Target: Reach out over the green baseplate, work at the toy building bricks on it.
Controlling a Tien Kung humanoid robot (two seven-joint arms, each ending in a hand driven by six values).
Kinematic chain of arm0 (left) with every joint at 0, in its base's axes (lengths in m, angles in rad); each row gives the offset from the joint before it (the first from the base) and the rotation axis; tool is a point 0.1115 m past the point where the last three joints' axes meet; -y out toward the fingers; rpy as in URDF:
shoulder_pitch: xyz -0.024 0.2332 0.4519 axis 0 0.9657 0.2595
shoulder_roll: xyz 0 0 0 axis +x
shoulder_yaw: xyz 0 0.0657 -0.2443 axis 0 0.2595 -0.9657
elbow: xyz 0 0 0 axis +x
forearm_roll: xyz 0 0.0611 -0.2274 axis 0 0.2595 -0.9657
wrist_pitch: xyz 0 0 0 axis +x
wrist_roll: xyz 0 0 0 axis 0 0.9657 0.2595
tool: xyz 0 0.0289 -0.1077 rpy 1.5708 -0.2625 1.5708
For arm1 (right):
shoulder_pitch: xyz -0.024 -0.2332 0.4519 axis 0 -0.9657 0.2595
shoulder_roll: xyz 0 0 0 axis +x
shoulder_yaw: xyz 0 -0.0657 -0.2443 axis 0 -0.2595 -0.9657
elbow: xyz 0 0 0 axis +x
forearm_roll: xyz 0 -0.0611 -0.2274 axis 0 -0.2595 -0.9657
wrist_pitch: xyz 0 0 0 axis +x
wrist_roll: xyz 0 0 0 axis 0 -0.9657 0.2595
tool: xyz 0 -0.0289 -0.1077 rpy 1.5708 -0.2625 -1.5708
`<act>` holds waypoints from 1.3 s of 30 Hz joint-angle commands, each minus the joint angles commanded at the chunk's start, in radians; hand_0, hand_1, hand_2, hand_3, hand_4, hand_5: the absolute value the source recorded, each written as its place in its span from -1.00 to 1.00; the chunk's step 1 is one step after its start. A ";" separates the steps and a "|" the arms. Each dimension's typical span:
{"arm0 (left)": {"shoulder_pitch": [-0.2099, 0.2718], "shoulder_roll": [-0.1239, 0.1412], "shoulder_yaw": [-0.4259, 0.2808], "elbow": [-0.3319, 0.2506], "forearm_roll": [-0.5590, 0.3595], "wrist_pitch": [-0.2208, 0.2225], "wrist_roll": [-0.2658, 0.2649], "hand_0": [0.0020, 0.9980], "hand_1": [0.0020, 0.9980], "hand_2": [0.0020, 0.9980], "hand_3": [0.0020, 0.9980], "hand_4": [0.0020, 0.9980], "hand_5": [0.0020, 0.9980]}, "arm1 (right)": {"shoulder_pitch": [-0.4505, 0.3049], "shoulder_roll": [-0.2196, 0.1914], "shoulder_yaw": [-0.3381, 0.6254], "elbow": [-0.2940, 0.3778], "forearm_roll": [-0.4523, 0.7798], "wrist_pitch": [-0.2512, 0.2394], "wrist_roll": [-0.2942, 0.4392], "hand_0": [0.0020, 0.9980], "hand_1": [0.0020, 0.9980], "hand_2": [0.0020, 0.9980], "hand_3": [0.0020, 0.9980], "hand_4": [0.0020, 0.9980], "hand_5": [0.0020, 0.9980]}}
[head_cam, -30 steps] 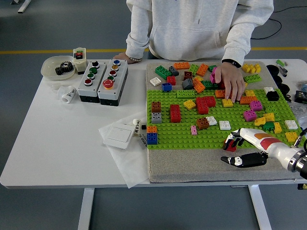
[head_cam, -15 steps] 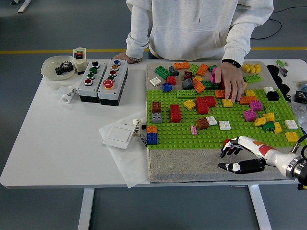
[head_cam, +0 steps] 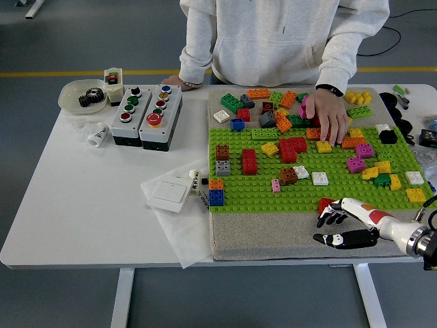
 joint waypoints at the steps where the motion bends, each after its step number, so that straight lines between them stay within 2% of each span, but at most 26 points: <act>1: 0.000 0.000 0.000 0.000 0.000 0.000 0.000 0.57 0.63 0.73 0.53 0.56 0.39 | 0.001 0.000 -0.002 -0.002 0.000 0.000 0.000 0.32 0.32 0.43 0.10 0.67 0.12; 21: -0.003 -0.001 0.006 0.000 -0.009 0.002 -0.001 0.57 0.63 0.73 0.53 0.56 0.39 | 0.019 0.012 -0.016 -0.053 -0.019 -0.016 0.010 0.32 0.31 0.43 0.11 0.68 0.19; 39: 0.004 -0.003 -0.004 0.000 0.006 0.002 0.003 0.57 0.63 0.73 0.54 0.57 0.39 | 0.024 0.010 -0.028 -0.065 -0.024 -0.025 0.018 0.30 0.31 0.43 0.11 0.69 0.21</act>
